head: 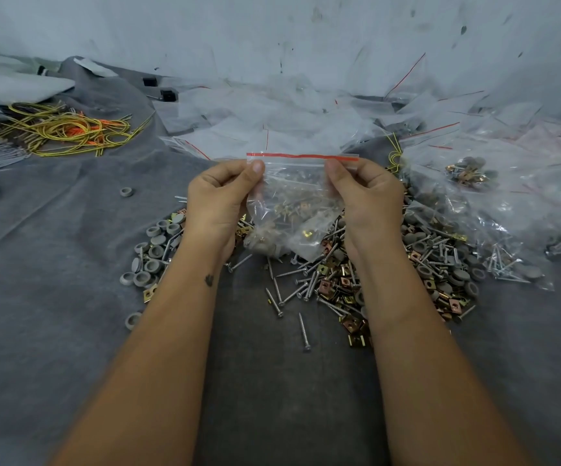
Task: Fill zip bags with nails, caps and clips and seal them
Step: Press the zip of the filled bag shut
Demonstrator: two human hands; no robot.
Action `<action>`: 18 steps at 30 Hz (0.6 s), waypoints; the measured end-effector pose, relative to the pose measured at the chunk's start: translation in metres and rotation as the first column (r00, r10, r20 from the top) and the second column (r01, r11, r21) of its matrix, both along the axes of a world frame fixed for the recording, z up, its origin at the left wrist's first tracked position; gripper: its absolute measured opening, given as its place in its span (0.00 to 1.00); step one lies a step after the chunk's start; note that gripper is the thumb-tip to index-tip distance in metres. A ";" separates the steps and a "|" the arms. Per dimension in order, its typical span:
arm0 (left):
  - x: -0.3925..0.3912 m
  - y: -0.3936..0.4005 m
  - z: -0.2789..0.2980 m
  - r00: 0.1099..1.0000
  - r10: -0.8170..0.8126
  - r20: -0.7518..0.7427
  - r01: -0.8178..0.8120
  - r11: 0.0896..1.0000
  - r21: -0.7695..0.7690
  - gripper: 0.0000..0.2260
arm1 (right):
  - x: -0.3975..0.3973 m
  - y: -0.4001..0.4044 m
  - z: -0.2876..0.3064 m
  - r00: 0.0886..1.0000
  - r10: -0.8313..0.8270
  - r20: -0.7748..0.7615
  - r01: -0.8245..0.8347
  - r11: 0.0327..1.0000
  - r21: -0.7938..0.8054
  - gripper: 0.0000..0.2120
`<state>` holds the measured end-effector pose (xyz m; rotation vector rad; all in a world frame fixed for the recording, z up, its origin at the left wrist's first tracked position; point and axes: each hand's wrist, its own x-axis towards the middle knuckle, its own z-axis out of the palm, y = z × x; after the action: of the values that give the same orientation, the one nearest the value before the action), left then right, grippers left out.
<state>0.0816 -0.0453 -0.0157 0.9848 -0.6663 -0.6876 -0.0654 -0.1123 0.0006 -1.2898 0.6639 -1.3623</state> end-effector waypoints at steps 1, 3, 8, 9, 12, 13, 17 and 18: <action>0.000 -0.001 0.000 1.000 0.008 -0.006 -0.008 1.000 -0.007 0.05 | 0.000 0.000 0.000 1.000 0.023 0.006 -0.023 1.000 0.008 0.08; 0.000 -0.001 0.000 1.000 0.019 -0.010 -0.019 1.000 -0.022 0.01 | 0.001 0.001 0.000 0.997 0.082 0.006 -0.082 0.996 0.025 0.07; 0.000 -0.001 0.000 0.999 -0.007 0.034 0.009 0.999 -0.051 0.07 | 0.002 0.000 -0.002 0.997 0.076 0.019 -0.077 0.997 0.024 0.07; -0.001 -0.001 0.000 0.999 -0.012 0.036 0.014 0.998 -0.057 0.08 | 0.002 0.001 -0.002 0.997 0.072 0.019 -0.073 0.997 0.016 0.07; -0.003 -0.002 0.001 1.000 -0.013 0.016 0.014 0.998 -0.061 0.08 | 0.002 0.001 -0.002 0.997 0.069 0.029 -0.069 0.998 0.005 0.07; -0.003 -0.002 0.001 1.000 -0.013 0.005 0.014 0.998 -0.054 0.07 | 0.002 0.001 -0.001 0.997 0.070 0.033 -0.070 0.997 0.009 0.07; -0.006 -0.001 0.000 0.996 -0.081 0.027 0.082 0.996 -0.031 0.03 | 0.004 0.002 -0.001 0.992 0.117 0.051 -0.120 0.990 0.070 0.06; -0.007 -0.001 0.000 0.994 -0.097 0.042 0.098 0.995 -0.023 0.06 | 0.004 0.002 -0.002 0.989 0.137 0.052 -0.141 0.986 0.085 0.06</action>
<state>0.0743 -0.0459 -0.0157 0.9504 -0.7613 -0.7446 -0.0611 -0.1100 -0.0013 -1.2085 0.5852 -1.2320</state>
